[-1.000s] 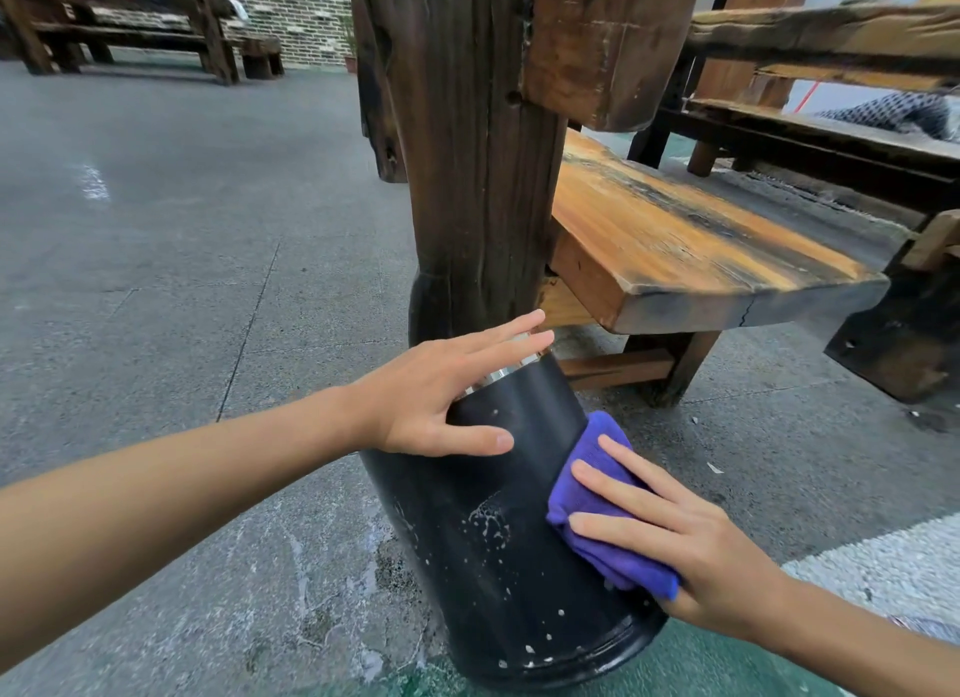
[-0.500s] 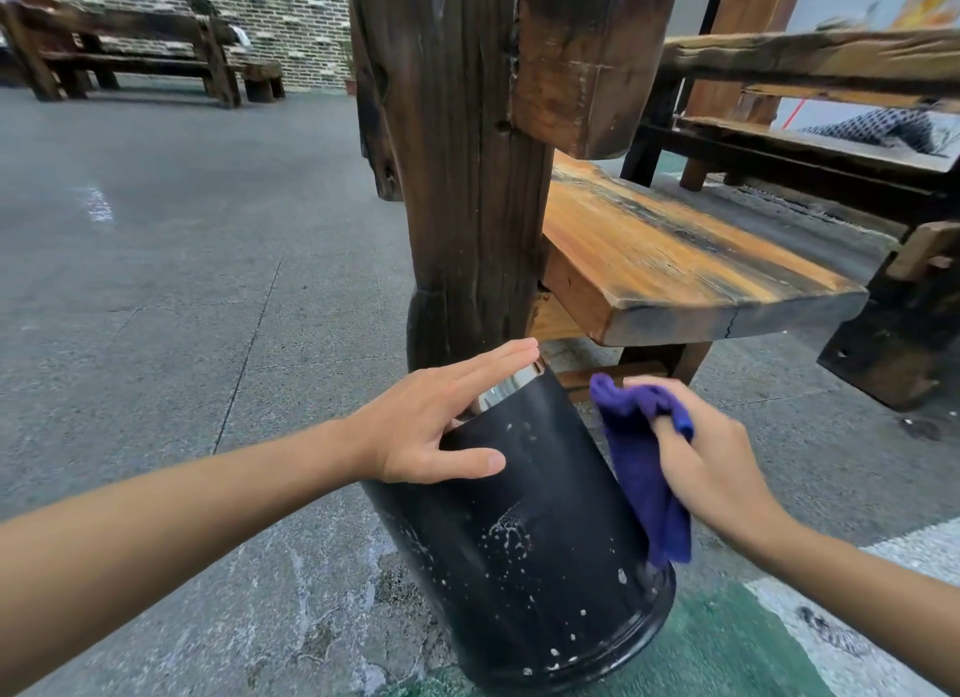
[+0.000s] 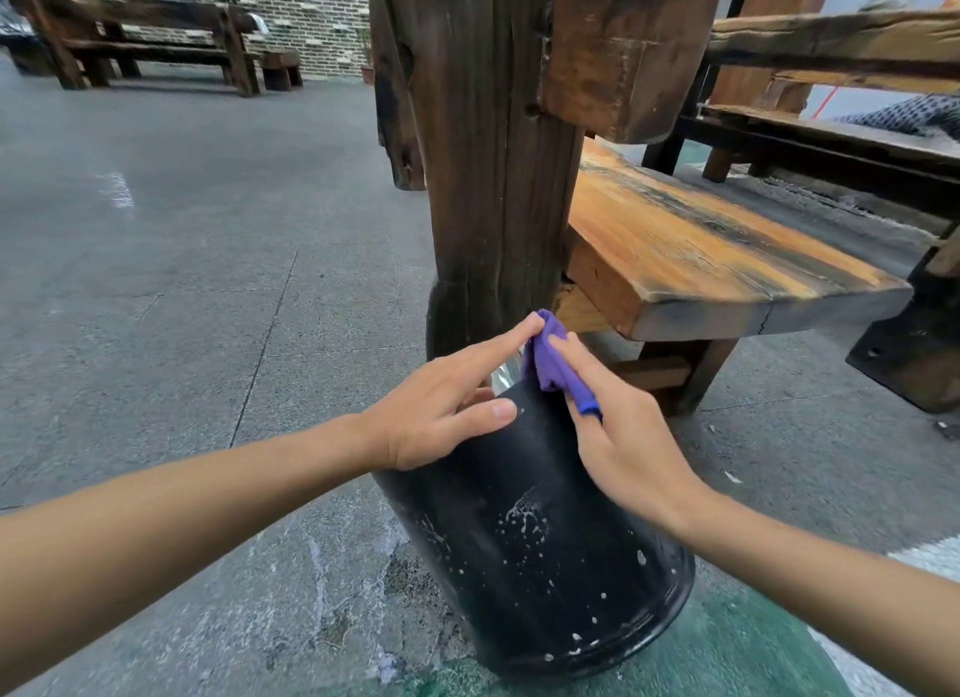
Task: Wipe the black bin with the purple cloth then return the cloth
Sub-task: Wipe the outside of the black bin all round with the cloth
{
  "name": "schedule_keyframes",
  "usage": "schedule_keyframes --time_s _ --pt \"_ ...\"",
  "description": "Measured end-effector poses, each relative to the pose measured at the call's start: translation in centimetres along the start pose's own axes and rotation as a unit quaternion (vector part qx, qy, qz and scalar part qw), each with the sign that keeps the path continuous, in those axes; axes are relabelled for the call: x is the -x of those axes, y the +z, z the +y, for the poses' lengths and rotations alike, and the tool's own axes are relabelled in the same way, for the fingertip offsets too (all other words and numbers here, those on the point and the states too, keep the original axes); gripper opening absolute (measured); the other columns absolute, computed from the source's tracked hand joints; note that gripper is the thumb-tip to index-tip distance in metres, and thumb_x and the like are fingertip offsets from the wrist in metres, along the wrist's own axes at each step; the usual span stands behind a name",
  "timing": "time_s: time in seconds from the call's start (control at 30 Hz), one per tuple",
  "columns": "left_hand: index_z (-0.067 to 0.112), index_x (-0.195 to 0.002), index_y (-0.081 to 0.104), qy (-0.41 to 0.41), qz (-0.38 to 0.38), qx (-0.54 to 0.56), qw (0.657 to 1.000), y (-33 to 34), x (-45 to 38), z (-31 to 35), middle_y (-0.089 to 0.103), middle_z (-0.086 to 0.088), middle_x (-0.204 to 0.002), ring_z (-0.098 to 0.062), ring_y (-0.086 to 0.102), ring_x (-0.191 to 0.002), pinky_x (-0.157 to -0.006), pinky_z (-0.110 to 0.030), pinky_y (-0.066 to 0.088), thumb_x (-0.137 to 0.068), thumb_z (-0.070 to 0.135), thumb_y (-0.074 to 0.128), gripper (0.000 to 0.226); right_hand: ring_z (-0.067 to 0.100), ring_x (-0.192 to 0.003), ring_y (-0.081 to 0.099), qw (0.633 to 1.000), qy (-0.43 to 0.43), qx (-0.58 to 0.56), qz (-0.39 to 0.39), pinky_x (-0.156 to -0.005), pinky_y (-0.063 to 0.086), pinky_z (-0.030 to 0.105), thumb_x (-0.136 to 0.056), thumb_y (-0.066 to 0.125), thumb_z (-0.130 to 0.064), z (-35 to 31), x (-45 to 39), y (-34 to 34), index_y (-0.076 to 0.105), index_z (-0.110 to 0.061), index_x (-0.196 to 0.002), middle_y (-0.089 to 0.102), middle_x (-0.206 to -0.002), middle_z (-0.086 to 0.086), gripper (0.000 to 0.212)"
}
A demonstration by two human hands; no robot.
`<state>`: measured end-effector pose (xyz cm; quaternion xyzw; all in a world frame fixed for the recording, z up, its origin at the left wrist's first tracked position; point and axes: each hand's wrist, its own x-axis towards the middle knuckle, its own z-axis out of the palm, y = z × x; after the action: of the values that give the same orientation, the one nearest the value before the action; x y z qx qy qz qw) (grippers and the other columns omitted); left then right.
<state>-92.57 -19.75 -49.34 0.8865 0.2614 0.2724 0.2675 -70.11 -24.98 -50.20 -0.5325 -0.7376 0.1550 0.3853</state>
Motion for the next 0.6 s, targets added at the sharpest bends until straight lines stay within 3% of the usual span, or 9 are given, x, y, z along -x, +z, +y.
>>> schedule_keyframes --time_s 0.1,0.17,0.2,0.27,0.3,0.4,0.5,0.6 --pt "0.035 -0.164 0.011 0.001 0.002 -0.017 1.0 0.2 -0.3 -0.1 0.025 0.022 -0.168 -0.01 0.052 -0.137 -0.099 -0.031 0.051 -0.095 0.06 0.037 0.078 0.021 -0.155 0.021 0.997 -0.045 0.061 -0.009 -0.126 0.021 0.04 -0.091 0.051 0.014 0.4 1.7 0.5 0.038 -0.017 -0.155 0.027 -0.165 0.005 0.072" --pt "0.034 -0.164 0.012 0.001 0.003 -0.023 1.0 0.2 -0.5 -0.2 0.032 0.017 -0.166 -0.009 0.061 -0.122 -0.098 -0.034 0.051 -0.094 0.061 0.037 0.079 0.033 -0.153 0.024 0.987 -0.113 0.116 -0.005 -0.122 0.027 0.051 -0.085 0.049 0.015 0.6 2.7 0.6 0.044 -0.01 -0.151 0.029 -0.162 0.012 0.07" --pt "0.034 -0.164 0.012 -0.002 0.002 -0.024 1.0 0.1 -0.6 -0.4 0.038 0.011 -0.164 -0.016 0.064 -0.117 -0.098 -0.038 0.05 -0.094 0.061 0.037 0.079 0.039 -0.151 0.026 0.976 -0.153 0.152 -0.009 -0.119 0.031 0.056 -0.083 0.045 0.011 0.7 3.2 0.6 0.048 -0.007 -0.148 0.032 -0.161 0.015 0.068" --pt "0.036 -0.164 0.014 -0.012 -0.001 -0.026 1.0 -0.1 -0.7 -0.7 0.042 0.004 -0.163 -0.034 0.06 -0.127 -0.106 -0.049 0.046 -0.095 0.061 0.037 0.077 0.049 -0.146 0.031 0.948 -0.217 0.229 -0.036 -0.111 0.039 0.064 -0.078 0.039 0.0 1.4 4.3 0.6 0.054 -0.005 -0.144 0.038 -0.157 0.019 0.067" --pt "0.036 -0.164 0.016 -0.014 0.0 -0.029 0.999 -0.2 -0.6 -0.9 0.037 0.007 -0.166 -0.03 0.056 -0.136 -0.111 -0.049 0.042 -0.095 0.061 0.037 0.076 0.05 -0.144 0.033 0.935 -0.237 0.258 -0.057 -0.106 0.042 0.066 -0.077 0.039 -0.002 1.8 4.6 0.5 0.056 -0.006 -0.142 0.041 -0.155 0.02 0.068" --pt "0.034 -0.163 0.021 -0.019 0.011 -0.045 0.999 -0.6 -0.5 -1.5 0.027 0.013 -0.169 -0.004 0.036 -0.151 -0.12 -0.038 0.034 -0.096 0.06 0.037 0.074 0.05 -0.143 0.035 0.907 -0.287 0.289 -0.104 -0.1 0.046 0.066 -0.078 0.045 0.002 3.1 5.0 -0.4 0.063 -0.009 -0.137 0.044 -0.154 0.017 0.062" --pt "0.033 -0.163 0.024 -0.03 0.021 -0.055 0.998 -0.9 -0.6 -2.2 0.028 0.012 -0.169 -0.001 0.028 -0.154 -0.125 -0.037 0.028 -0.097 0.06 0.037 0.073 0.047 -0.144 0.036 0.89 -0.326 0.279 -0.15 -0.104 0.045 0.064 -0.083 0.044 0.003 4.1 5.2 -1.7 0.067 -0.009 -0.133 0.047 -0.153 0.014 0.056" --pt "0.032 -0.162 0.026 -0.034 0.034 -0.049 0.998 -0.9 -0.5 -2.7 0.029 0.012 -0.168 -0.001 0.028 -0.154 -0.126 -0.037 0.026 -0.097 0.059 0.039 0.072 0.041 -0.145 0.038 0.887 -0.33 0.263 -0.186 -0.099 0.05 0.061 -0.087 0.063 0.005 5.2 6.1 -2.8 0.068 -0.011 -0.131 0.048 -0.154 0.01 0.047"
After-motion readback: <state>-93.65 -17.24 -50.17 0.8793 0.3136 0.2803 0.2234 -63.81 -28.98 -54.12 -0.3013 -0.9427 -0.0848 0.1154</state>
